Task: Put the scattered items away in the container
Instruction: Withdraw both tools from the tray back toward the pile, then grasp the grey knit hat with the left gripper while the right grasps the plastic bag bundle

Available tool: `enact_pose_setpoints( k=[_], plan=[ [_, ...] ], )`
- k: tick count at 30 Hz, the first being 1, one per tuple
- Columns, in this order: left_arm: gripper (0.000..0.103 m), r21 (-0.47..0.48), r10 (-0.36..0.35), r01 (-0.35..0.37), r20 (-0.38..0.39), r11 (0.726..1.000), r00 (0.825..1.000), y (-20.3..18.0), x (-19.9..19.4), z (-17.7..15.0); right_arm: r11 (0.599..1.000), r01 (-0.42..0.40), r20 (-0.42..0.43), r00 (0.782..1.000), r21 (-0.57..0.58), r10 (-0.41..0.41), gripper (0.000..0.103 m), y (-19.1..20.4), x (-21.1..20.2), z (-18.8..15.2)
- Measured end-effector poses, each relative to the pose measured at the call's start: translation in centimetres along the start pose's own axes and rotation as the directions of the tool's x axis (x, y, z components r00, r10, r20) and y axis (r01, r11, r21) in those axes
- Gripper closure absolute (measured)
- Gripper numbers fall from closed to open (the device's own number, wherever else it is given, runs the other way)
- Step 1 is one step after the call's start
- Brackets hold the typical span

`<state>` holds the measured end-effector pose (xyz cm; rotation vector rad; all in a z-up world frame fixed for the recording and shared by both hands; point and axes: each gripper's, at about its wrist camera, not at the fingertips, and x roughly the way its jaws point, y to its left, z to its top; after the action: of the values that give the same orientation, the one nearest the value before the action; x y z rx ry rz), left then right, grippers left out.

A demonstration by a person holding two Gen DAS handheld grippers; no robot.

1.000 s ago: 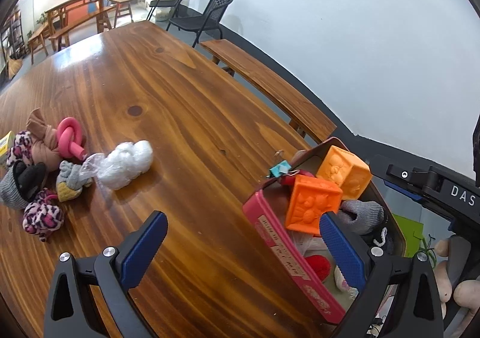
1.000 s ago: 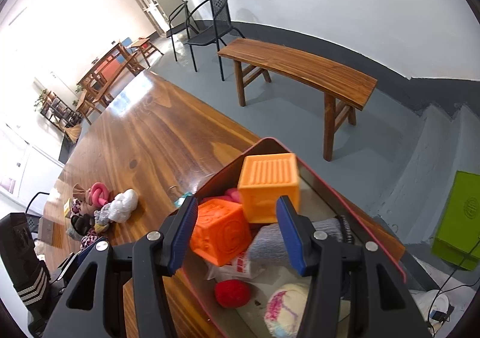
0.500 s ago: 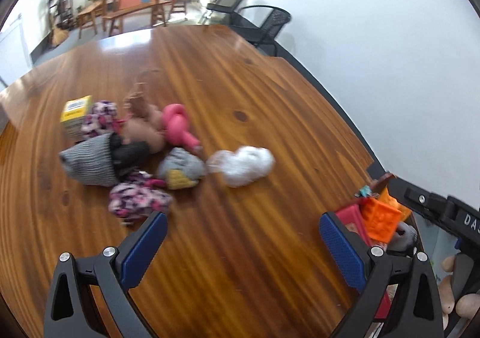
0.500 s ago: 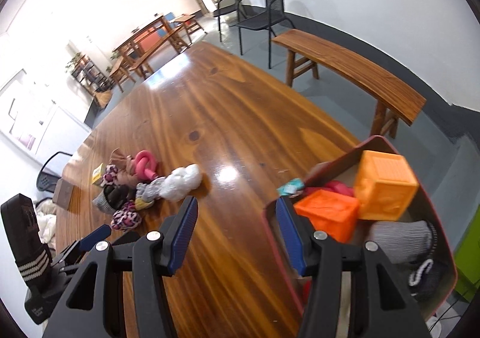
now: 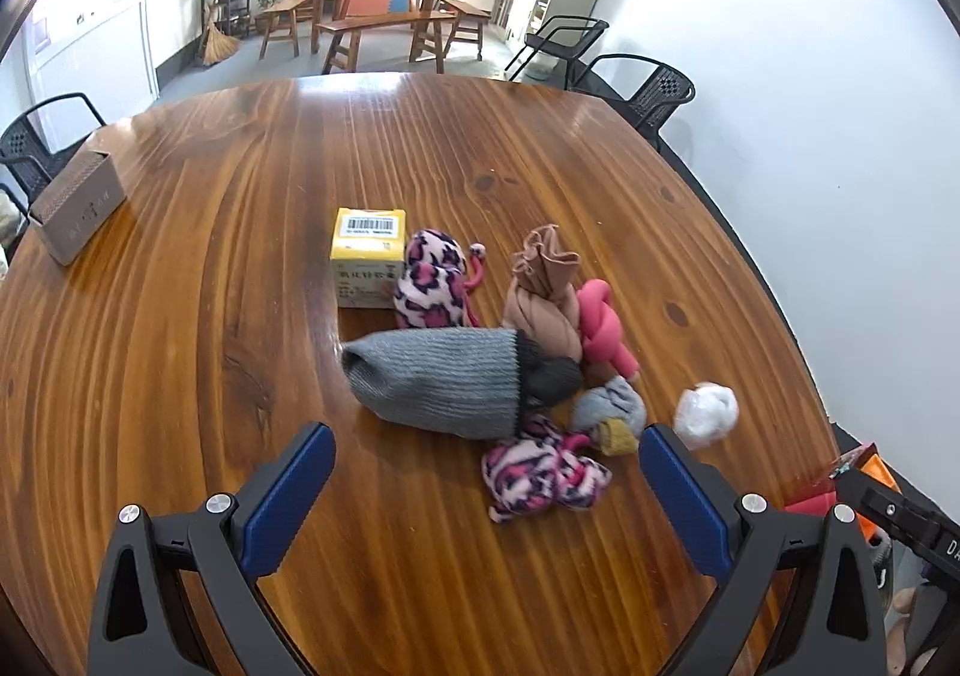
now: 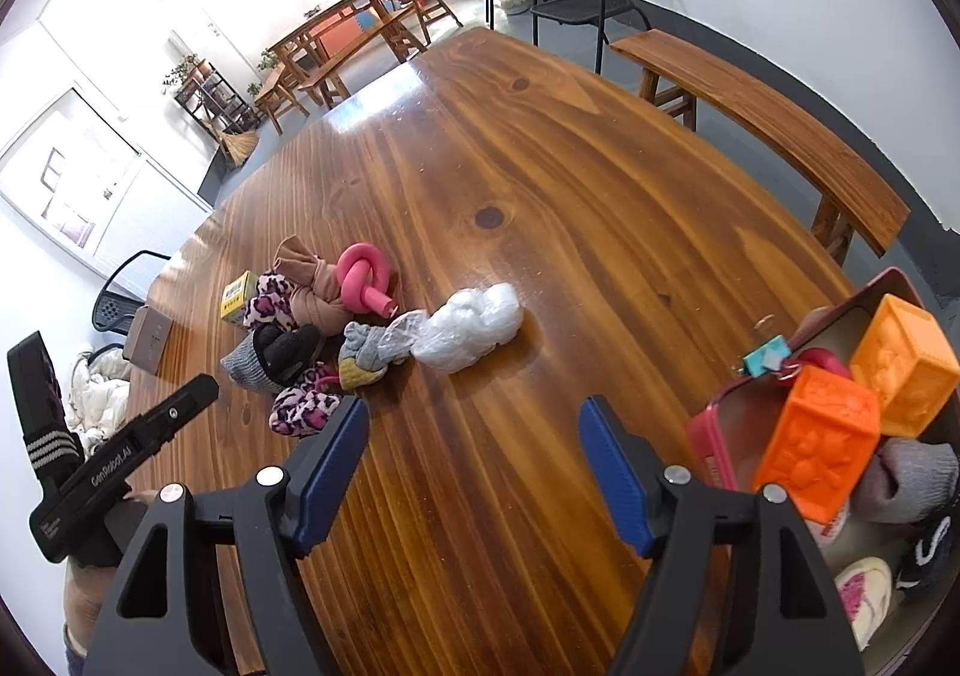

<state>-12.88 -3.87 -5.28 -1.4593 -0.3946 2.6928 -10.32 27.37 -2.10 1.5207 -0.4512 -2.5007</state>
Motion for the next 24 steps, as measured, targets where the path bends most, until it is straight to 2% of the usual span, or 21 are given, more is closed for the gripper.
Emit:
enact_pose_setpoints(
  k=[6, 12, 24],
  plan=[
    [0.000, 0.048, -0.009, 0.009, -0.012, 0.999, 1.000, 1.0, 1.6, 0.9, 1.000, 0.012, -0.026, 1.000, 0.001, -0.012, 0.026, 0.9, 1.6, -0.2],
    [0.000, 0.065, -0.044, 0.046, -0.029, 0.997, 0.999, 1.8, 3.6, 1.5, 1.000, 0.028, -0.049, 0.998, 0.012, -0.027, 0.026, 1.2, 2.8, -0.3],
    [0.000, 0.111, -0.060, 0.067, -0.065, 0.991, 0.996, 2.4, 6.5, 2.1, 0.999, 0.043, -0.066, 0.997, 0.010, -0.042, 0.024, 1.9, 5.7, 0.6]
  ],
)
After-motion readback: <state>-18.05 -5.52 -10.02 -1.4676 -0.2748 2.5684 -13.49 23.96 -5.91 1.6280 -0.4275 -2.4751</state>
